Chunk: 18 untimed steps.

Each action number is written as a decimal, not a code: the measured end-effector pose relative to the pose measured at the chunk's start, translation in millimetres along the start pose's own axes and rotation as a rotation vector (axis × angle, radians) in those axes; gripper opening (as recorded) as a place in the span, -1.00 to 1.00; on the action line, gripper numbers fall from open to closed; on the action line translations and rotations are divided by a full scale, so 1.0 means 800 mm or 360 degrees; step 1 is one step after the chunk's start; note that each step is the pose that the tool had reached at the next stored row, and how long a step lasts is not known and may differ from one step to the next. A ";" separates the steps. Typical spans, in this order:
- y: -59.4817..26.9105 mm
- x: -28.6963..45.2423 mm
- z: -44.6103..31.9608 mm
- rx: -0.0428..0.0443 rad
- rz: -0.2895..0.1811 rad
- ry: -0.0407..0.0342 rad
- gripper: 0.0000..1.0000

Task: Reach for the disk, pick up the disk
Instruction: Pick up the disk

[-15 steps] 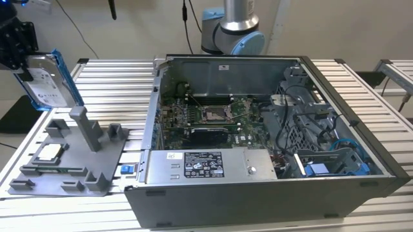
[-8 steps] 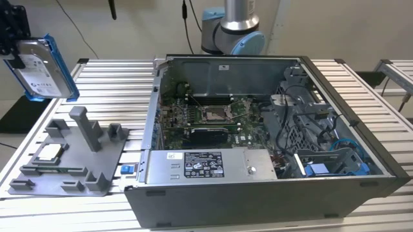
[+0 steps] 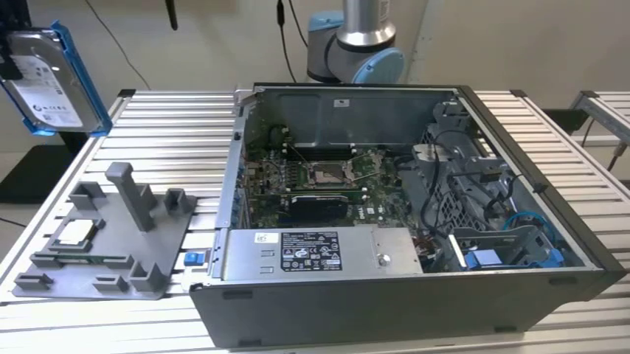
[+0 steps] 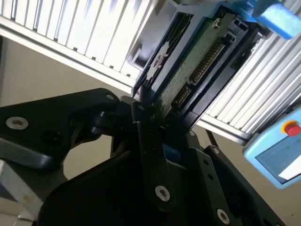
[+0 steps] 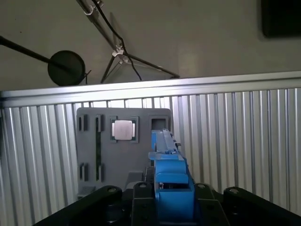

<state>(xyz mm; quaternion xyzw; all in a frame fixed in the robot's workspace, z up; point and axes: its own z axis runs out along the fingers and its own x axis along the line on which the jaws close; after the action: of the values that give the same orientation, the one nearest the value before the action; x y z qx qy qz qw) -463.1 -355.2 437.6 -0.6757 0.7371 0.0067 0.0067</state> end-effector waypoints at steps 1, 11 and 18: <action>0.000 -0.0001 -0.0061 0.0000 0.0000 0.0000 -1.00; 0.000 -0.0012 -0.0626 -0.0002 0.0000 0.0000 -1.00; 0.000 -0.0013 -0.0656 -0.0002 0.0000 0.0000 -1.00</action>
<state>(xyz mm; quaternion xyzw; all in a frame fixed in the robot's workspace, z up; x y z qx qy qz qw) -463.2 -355.2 490.0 -0.6757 0.7372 0.0070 0.0063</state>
